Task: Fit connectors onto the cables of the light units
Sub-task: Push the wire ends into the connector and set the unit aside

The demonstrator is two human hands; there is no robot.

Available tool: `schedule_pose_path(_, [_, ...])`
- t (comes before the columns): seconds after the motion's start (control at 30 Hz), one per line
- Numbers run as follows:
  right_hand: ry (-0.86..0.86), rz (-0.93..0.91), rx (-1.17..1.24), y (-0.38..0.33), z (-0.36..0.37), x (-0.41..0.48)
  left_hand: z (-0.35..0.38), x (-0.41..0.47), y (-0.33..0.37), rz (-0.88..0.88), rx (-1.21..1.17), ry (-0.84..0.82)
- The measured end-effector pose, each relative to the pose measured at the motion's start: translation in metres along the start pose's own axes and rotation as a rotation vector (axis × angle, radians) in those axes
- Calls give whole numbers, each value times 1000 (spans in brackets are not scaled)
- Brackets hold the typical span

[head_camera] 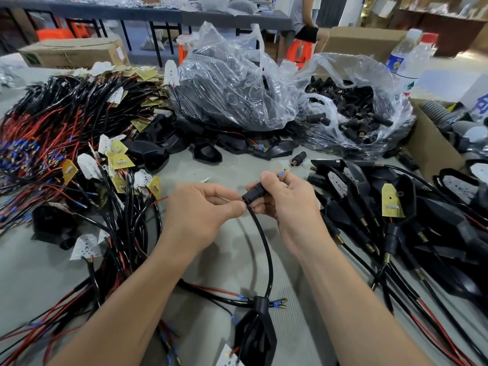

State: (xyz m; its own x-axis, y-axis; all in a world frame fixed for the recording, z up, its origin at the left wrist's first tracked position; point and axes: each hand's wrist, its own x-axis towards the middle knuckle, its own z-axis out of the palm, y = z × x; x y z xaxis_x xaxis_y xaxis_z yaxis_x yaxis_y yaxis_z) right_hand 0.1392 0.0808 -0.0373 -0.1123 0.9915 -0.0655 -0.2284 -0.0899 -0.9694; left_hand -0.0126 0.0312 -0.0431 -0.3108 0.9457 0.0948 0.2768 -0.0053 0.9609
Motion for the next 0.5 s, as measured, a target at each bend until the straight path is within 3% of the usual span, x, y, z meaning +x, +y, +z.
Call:
schedule_pose_path(0.2, [-24,-13,-12,0,-1,-2,2,-1,5,-22,-27,-37])
schedule_pose_path(0.33, [-98,20,44,2,2,-2,4,-7,7,82,-32,8])
schedule_pose_path(0.5, [-8,39,146,-2,-4,1,6,-2,7,55,-43,-5])
